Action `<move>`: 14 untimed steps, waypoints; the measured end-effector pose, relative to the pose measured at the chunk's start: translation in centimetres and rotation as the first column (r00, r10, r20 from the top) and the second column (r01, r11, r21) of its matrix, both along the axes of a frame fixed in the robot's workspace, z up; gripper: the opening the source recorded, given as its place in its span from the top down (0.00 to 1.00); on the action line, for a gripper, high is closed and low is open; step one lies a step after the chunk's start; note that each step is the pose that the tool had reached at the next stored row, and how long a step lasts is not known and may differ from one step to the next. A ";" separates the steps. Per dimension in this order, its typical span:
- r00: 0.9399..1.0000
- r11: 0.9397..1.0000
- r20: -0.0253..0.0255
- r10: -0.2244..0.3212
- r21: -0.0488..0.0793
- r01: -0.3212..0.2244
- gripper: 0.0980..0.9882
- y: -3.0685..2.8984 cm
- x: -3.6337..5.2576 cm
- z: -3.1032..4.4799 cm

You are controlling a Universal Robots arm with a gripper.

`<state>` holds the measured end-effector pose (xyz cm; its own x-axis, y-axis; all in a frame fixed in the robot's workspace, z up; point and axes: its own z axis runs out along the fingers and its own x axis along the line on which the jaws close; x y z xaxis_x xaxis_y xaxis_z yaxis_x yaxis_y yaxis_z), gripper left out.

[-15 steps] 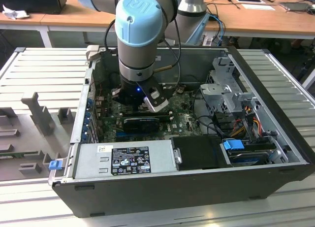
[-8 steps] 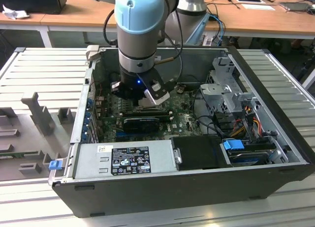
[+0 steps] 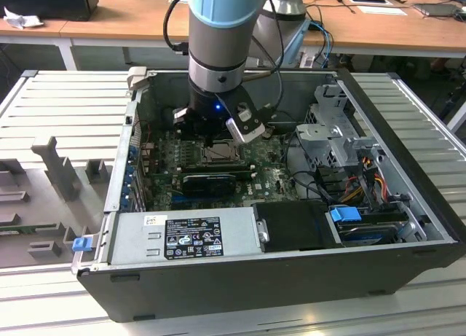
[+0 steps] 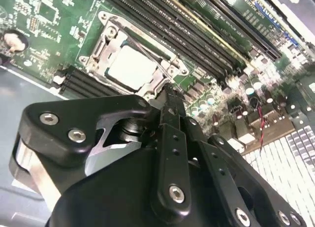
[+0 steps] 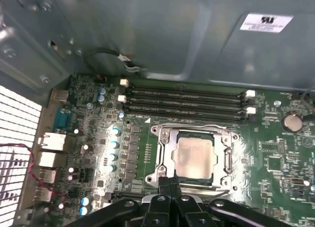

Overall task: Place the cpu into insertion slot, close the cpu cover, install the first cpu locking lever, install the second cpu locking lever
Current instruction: 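Install the second cpu locking lever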

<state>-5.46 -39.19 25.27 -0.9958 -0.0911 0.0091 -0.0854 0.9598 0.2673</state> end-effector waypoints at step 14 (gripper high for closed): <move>0.999 1.000 -0.047 -0.001 0.003 0.001 0.99 -1.53 2.04 -0.57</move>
